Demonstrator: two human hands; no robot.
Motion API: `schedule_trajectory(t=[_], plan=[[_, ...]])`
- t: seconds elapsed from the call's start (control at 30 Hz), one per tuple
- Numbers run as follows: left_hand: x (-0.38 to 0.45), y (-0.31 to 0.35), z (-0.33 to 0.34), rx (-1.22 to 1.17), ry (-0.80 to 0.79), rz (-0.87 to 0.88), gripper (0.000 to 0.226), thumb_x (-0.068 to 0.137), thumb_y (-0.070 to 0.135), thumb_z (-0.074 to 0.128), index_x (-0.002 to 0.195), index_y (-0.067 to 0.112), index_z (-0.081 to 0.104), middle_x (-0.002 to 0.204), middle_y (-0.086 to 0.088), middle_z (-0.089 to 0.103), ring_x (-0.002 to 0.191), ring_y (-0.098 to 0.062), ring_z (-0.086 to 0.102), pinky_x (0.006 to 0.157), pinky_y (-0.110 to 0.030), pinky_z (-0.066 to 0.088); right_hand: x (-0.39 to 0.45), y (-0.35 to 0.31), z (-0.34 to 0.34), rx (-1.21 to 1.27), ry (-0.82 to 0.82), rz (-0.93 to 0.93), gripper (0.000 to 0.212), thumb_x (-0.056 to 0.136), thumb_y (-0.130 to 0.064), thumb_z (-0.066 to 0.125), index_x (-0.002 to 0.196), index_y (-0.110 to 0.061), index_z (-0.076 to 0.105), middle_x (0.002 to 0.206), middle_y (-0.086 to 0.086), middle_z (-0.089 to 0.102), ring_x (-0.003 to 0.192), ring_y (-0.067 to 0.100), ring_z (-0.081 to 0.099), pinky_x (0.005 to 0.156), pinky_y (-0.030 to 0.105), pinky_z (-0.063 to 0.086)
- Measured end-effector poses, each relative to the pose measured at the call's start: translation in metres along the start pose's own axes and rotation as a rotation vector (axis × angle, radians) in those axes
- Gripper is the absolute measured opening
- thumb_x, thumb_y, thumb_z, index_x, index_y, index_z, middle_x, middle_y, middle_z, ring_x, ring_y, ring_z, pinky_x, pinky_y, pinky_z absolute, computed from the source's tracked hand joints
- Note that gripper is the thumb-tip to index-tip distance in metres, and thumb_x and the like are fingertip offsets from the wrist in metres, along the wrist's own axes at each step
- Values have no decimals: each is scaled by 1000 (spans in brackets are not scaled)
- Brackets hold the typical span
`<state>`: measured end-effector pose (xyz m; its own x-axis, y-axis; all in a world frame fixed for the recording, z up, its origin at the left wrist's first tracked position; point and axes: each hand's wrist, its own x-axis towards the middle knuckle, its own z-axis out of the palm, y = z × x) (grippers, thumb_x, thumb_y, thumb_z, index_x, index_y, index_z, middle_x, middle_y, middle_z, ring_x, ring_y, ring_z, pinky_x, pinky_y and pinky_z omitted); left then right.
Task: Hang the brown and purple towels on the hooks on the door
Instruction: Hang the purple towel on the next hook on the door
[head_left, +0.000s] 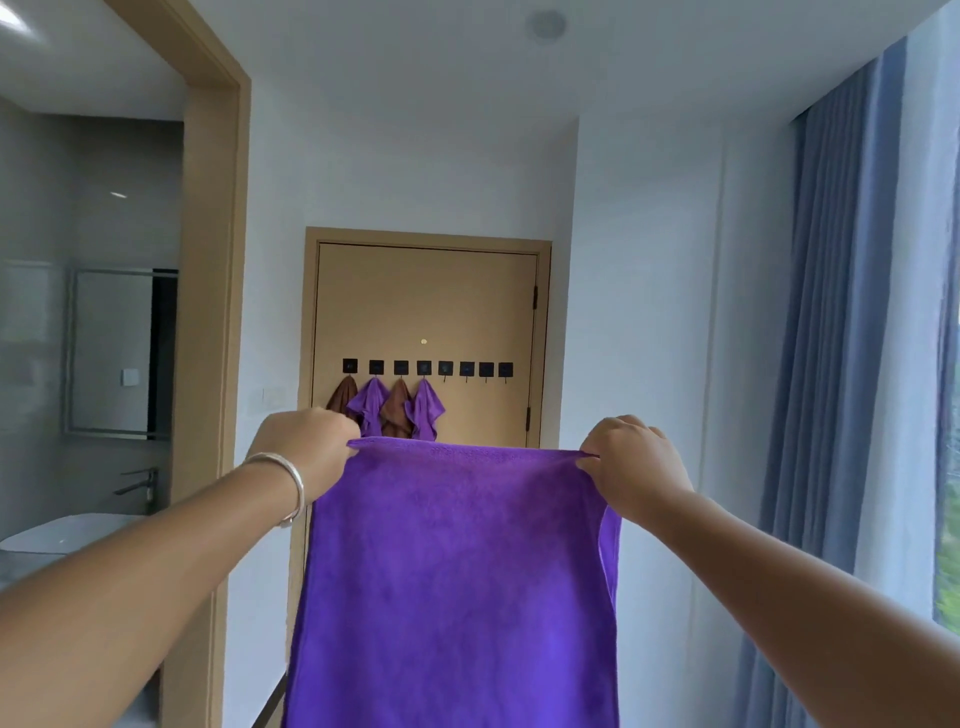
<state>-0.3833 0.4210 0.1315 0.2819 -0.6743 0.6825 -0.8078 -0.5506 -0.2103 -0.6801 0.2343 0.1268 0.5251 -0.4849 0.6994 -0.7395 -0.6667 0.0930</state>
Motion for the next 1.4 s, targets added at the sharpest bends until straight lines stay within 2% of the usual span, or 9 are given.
schedule_trajectory(t=[0.17, 0.37, 0.5, 0.67, 0.77, 0.9, 1.0, 1.13, 1.4], plan=[[65, -25, 64, -32, 56, 46, 29, 95, 26, 45, 67, 26, 52, 67, 7, 58, 59, -12, 53, 44, -22, 22, 72, -9, 60, -13, 6, 32, 28, 96, -35, 47, 88, -26, 73, 104, -7, 65, 105, 16, 50, 85, 32, 42], [119, -37, 150, -22, 8, 81, 30, 97, 25, 43, 71, 25, 57, 69, 7, 58, 63, -14, 56, 50, -22, 32, 132, -12, 144, -12, -34, 48, 26, 95, -37, 48, 96, -23, 71, 105, -7, 64, 107, 16, 51, 86, 32, 41], [162, -36, 207, -49, -36, 70, 31, 97, 28, 43, 72, 25, 60, 69, 7, 59, 63, -15, 57, 56, -25, 45, 174, -4, 206, -2, -38, 32, 27, 96, -35, 47, 95, -22, 71, 102, -5, 64, 101, 17, 52, 83, 31, 44], [225, -21, 274, -6, -37, 72, 31, 98, 34, 43, 70, 26, 53, 74, 6, 59, 67, -16, 57, 54, -25, 34, 240, 19, 283, 72, -26, 45, 28, 95, -36, 51, 83, -16, 65, 91, -1, 59, 84, 19, 52, 66, 29, 40], [264, -9, 307, 52, -87, 78, 28, 99, 36, 41, 79, 26, 57, 80, 5, 61, 70, -15, 58, 56, -25, 36, 278, 40, 323, 124, 10, 44, 27, 94, -36, 55, 76, -16, 59, 76, -4, 47, 76, 18, 46, 63, 29, 38], [316, 3, 344, 120, -87, 71, 23, 100, 34, 40, 90, 26, 60, 89, 5, 62, 76, -15, 60, 57, -23, 34, 338, 64, 369, 144, 15, -36, 28, 95, -34, 54, 72, -21, 62, 73, -6, 46, 82, 18, 50, 64, 30, 42], [348, 5, 372, 138, -92, 58, 25, 100, 34, 40, 91, 25, 60, 88, 5, 61, 77, -15, 59, 57, -24, 34, 372, 70, 404, 181, 54, -55, 27, 93, -31, 57, 67, -24, 54, 70, -8, 40, 78, 17, 45, 63, 30, 38], [387, 2, 414, 152, -114, 65, 24, 100, 34, 40, 93, 25, 61, 88, 6, 62, 76, -13, 58, 55, -22, 31, 404, 72, 452, 147, 26, -86, 24, 93, -31, 58, 71, -21, 64, 74, -7, 40, 79, 18, 45, 64, 31, 36], [473, -16, 525, 121, -54, 156, 21, 99, 32, 41, 105, 28, 61, 95, 9, 61, 81, -12, 60, 70, -24, 45, 491, 75, 547, 122, -11, -115, 22, 95, -31, 56, 86, -16, 71, 84, -7, 47, 94, 21, 51, 72, 30, 38]])
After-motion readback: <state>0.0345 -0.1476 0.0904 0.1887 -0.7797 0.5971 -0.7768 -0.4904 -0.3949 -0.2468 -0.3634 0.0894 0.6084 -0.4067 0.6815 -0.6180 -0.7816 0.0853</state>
